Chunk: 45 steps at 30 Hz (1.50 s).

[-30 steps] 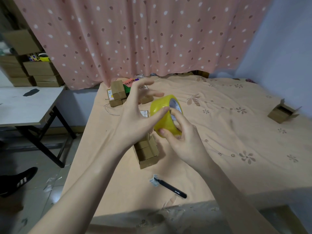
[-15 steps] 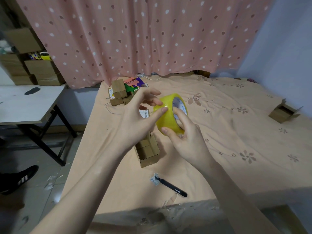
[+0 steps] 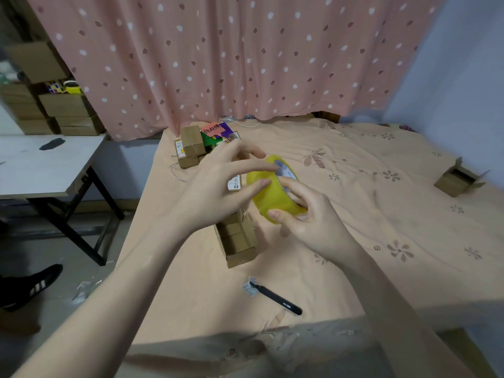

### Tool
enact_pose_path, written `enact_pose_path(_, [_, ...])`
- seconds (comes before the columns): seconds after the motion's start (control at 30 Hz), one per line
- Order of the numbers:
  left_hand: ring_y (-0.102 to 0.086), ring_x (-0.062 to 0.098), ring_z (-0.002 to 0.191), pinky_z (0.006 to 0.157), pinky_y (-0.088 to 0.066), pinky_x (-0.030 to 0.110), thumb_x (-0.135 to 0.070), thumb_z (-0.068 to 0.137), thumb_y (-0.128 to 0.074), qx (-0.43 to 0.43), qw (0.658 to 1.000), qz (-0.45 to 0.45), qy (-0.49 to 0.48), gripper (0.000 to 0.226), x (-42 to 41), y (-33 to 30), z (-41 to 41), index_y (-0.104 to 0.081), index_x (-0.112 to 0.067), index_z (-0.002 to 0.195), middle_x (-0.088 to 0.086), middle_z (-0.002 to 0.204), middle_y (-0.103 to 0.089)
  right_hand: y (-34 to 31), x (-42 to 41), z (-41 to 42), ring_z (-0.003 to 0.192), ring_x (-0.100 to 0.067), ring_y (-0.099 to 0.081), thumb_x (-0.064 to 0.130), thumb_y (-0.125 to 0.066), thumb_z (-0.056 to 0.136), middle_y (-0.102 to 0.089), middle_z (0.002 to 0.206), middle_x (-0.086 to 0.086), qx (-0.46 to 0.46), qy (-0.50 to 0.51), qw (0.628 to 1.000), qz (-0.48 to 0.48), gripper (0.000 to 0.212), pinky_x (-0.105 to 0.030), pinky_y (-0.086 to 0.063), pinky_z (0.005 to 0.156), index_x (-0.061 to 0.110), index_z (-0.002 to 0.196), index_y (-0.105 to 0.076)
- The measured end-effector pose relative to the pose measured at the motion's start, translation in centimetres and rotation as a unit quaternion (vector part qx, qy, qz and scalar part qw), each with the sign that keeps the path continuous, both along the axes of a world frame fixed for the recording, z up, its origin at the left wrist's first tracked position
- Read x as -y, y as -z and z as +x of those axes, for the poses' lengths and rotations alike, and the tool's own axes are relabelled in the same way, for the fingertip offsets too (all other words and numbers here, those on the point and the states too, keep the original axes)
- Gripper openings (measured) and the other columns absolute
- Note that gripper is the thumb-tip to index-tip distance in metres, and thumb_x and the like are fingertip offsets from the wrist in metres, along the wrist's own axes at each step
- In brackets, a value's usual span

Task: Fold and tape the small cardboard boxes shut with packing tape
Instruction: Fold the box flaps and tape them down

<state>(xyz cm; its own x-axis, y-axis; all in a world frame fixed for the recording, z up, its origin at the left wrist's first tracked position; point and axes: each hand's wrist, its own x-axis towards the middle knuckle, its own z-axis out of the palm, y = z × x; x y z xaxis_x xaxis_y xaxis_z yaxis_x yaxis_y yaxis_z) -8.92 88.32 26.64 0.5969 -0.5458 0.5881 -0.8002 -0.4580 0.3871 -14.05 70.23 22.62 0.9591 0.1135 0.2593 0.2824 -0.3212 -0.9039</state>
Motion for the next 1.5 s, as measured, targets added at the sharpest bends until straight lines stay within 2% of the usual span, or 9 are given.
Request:
enact_pose_path(0.13, [-0.059,0.021,0.1,0.086,-0.046,0.044,-0.032,0.093,-0.057,-0.02,0.999,-0.012,0.023,0.026,-0.3,0.1,0.2,-0.069,-0.019,0.112,0.001,0.109,-0.063,-0.6,0.4,0.0,0.088,-0.013,-0.066,0.0,-0.064,0.086,-0.071,0.093,0.006,-0.02,-0.041,0.999,0.02,0.041,-0.023,-0.05,0.069,0.015,0.124,-0.058])
enact_pose_path(0.27, [-0.058,0.012,0.107,0.093,-0.045,0.038,-0.024,0.095,-0.051,-0.092,0.994,-0.043,0.042,0.025,-0.7,0.0,0.4,-0.07,-0.018,0.111,-0.001,0.111,-0.064,-1.1,0.8,0.0,0.09,-0.015,-0.067,-0.003,-0.063,0.087,-0.071,0.092,0.006,-0.041,-0.076,0.994,0.061,0.036,-0.02,-0.05,0.069,0.013,0.12,-0.06])
enact_pose_path(0.4, [-0.06,0.012,0.099,0.089,-0.047,0.033,-0.015,0.093,-0.057,-0.088,0.994,-0.029,0.053,0.02,-0.7,-0.2,0.8,-0.071,-0.016,0.107,0.0,0.105,-0.065,-1.5,1.2,0.0,0.088,-0.015,-0.069,-0.004,-0.063,0.085,-0.071,0.089,0.007,-0.059,-0.086,0.991,0.08,0.036,-0.021,-0.052,0.071,0.012,0.117,-0.061])
enact_pose_path(0.63, [-0.062,0.024,0.087,0.077,-0.047,0.054,-0.02,0.081,-0.071,-0.136,0.985,-0.031,0.104,0.01,-0.9,-1.4,1.6,-0.071,-0.023,0.089,0.004,0.09,-0.067,-2.3,1.8,-0.5,0.07,-0.01,-0.069,-0.007,-0.062,0.083,-0.073,0.08,0.004,-0.118,-0.144,0.977,0.1,0.039,-0.013,-0.048,0.056,0.004,0.121,-0.059])
enact_pose_path(0.83, [-0.062,0.023,0.083,0.077,-0.046,0.054,-0.023,0.077,-0.072,-0.158,0.978,-0.047,0.126,0.008,-0.9,-1.7,1.7,-0.072,-0.023,0.085,0.001,0.087,-0.068,-3.1,2.0,-0.7,0.074,-0.017,-0.07,-0.002,-0.064,0.083,-0.073,0.083,-0.002,-0.146,-0.174,0.967,0.112,0.04,-0.014,-0.049,0.057,0.003,0.123,-0.058])
enact_pose_path(1.07, [-0.058,0.015,0.079,0.074,-0.046,0.042,-0.022,0.076,-0.073,-0.2,0.971,-0.034,0.126,0.006,-1.1,-1.8,2.0,-0.07,-0.023,0.081,-0.004,0.084,-0.066,-3.5,1.9,-0.6,0.082,-0.024,-0.072,0.007,-0.066,0.082,-0.074,0.087,-0.003,-0.152,-0.17,0.971,0.068,0.042,-0.03,-0.047,0.057,0.012,0.123,-0.06])
enact_pose_path(1.23, [-0.056,0.01,0.077,0.072,-0.044,0.03,-0.017,0.078,-0.071,-0.216,0.967,-0.006,0.134,0.01,-1.1,-2.1,2.0,-0.066,-0.026,0.08,-0.008,0.083,-0.062,-3.8,1.9,-0.7,0.074,-0.015,-0.071,-0.003,-0.065,0.083,-0.074,0.083,0.0,-0.163,-0.179,0.968,0.069,0.041,-0.016,-0.051,0.059,0.003,0.123,-0.058])
enact_pose_path(1.4, [-0.052,0.012,0.082,0.072,-0.043,0.029,-0.014,0.082,-0.069,-0.177,0.978,0.018,0.109,0.018,-0.6,-1.7,2.0,-0.064,-0.03,0.078,-0.001,0.088,-0.055,-3.9,1.8,-0.5,0.075,-0.019,-0.071,0.003,-0.068,0.077,-0.074,0.083,-0.003,-0.172,-0.172,0.968,0.061,0.041,-0.019,-0.052,0.06,0.009,0.118,-0.063])
enact_pose_path(1.5, [-0.046,0.005,0.082,0.073,-0.038,0.017,-0.007,0.086,-0.064,-0.147,0.983,0.049,0.098,0.026,-0.4,-1.4,2.0,-0.059,-0.031,0.078,-0.008,0.089,-0.046,-3.6,1.7,-0.6,0.073,-0.019,-0.071,0.007,-0.067,0.077,-0.074,0.083,-0.005,-0.179,-0.162,0.968,0.061,0.04,-0.02,-0.052,0.058,0.011,0.118,-0.063])
